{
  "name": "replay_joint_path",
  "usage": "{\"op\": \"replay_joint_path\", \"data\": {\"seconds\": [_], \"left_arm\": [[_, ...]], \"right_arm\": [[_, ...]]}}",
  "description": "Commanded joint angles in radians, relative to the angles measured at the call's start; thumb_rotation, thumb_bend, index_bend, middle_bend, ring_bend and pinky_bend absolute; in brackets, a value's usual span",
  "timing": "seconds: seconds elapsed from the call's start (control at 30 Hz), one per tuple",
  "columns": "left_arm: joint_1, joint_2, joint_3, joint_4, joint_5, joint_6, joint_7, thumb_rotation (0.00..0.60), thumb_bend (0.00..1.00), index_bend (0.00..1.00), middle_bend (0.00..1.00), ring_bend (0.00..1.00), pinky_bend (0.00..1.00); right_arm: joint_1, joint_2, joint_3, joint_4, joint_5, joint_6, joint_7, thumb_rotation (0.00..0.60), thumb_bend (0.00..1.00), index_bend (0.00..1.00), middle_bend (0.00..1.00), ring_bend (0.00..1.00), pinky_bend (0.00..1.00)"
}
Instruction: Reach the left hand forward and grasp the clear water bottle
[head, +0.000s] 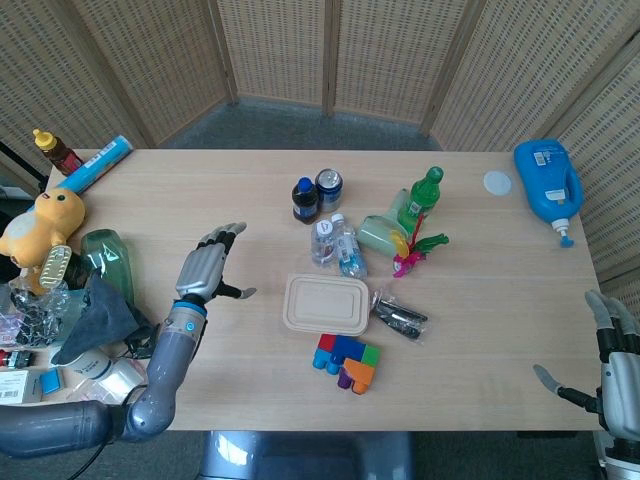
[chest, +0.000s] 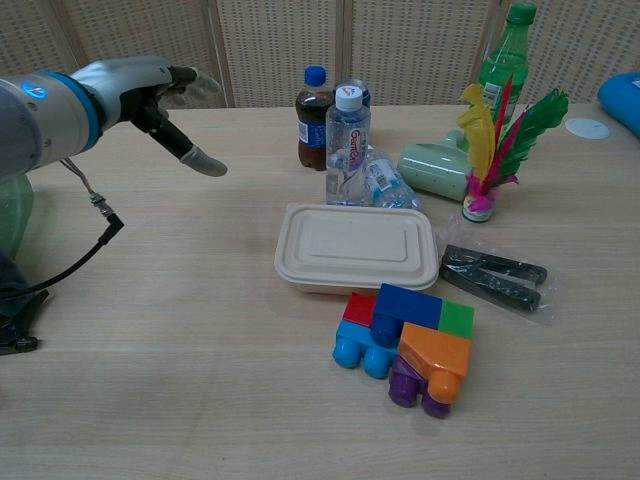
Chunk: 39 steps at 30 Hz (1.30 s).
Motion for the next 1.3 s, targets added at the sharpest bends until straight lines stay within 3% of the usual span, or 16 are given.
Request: {"op": "replay_joint_path", "data": {"seconds": [0.03, 0.3, 0.8, 1.3], "left_arm": [[-0.075, -0.061, -0.031, 0.096, -0.085, -0.004, 0.052, 0.600, 0.00, 0.00, 0.00, 0.00, 0.00], [-0.159, -0.117, -0.044, 0.243, -0.162, -0.077, 0.070, 0.600, 0.00, 0.00, 0.00, 0.00, 0.00], [-0.287, -0.190, -0.036, 0.392, -0.200, -0.135, 0.123, 0.600, 0.00, 0.00, 0.00, 0.00, 0.00], [-0.366, -0.374, -0.059, 0.662, -0.095, -0.195, -0.010, 0.600, 0.00, 0.00, 0.00, 0.00, 0.00]], "right_arm": [[0.001, 0.001, -0.002, 0.001, -0.002, -0.002, 0.001, 0.564, 0.00, 0.00, 0.00, 0.00, 0.00], [0.006, -0.007, 0.000, -0.001, 0.000, -0.007, -0.013, 0.566, 0.00, 0.00, 0.00, 0.00, 0.00], [0.020, -0.019, 0.002, 0.005, 0.011, -0.028, -0.018, 0.562, 0.00, 0.00, 0.00, 0.00, 0.00], [0.037, -0.022, -0.001, 0.020, 0.038, -0.069, -0.003, 0.565, 0.00, 0.00, 0.00, 0.00, 0.00]]}}
